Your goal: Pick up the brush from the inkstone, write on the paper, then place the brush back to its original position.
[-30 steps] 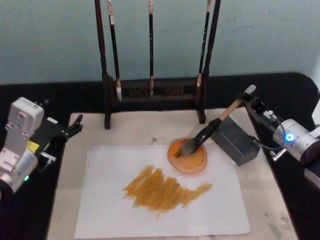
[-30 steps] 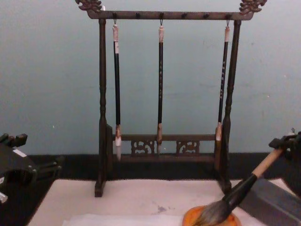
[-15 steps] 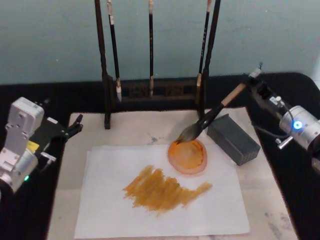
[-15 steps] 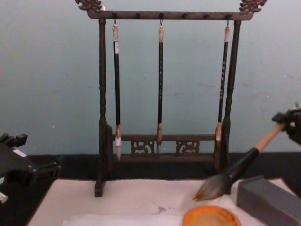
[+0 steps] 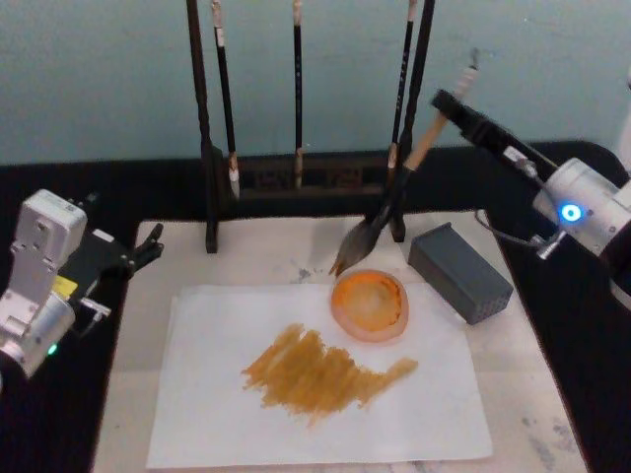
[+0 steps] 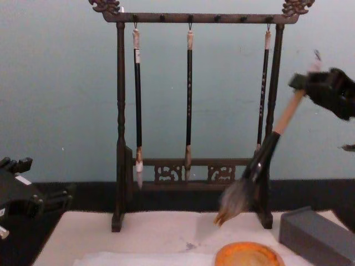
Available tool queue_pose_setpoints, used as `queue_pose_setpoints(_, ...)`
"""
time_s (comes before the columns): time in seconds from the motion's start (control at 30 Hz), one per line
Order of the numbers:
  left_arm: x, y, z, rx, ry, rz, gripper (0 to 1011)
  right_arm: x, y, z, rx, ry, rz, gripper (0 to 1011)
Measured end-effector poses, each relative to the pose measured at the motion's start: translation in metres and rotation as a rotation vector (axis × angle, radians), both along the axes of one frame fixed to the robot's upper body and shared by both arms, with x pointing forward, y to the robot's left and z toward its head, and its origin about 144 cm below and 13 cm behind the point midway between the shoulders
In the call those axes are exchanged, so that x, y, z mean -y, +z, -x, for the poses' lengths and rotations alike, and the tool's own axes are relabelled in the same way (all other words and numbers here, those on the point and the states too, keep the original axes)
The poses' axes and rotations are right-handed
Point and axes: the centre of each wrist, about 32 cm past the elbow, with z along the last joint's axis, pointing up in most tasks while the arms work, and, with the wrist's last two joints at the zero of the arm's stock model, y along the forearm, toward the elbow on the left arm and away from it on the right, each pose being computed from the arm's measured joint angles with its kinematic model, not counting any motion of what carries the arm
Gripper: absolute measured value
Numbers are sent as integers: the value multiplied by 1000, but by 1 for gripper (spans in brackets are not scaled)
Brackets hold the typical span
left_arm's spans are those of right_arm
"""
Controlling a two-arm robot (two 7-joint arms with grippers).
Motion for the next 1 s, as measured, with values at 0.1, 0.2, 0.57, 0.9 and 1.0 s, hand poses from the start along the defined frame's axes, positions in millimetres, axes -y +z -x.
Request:
queue_pose_setpoints(0.1,0,0,0,0,0,0,1010,-8,5,2,51,32,48,153)
queue_pose_setpoints(0.2,0,0,0,0,0,0,1010,-20,9,6,119,86,120,153)
queue_pose_setpoints(0.57,0,0,0,0,0,0,1010,-49,16,20,267,224,306,153)
queue_pose_setpoints(0.9,0,0,0,0,0,0,1010,-62,9,33,274,333,346,153)
queue_pose_setpoints(1.0,0,0,0,0,0,0,1010,-64,5,35,256,352,350,153)
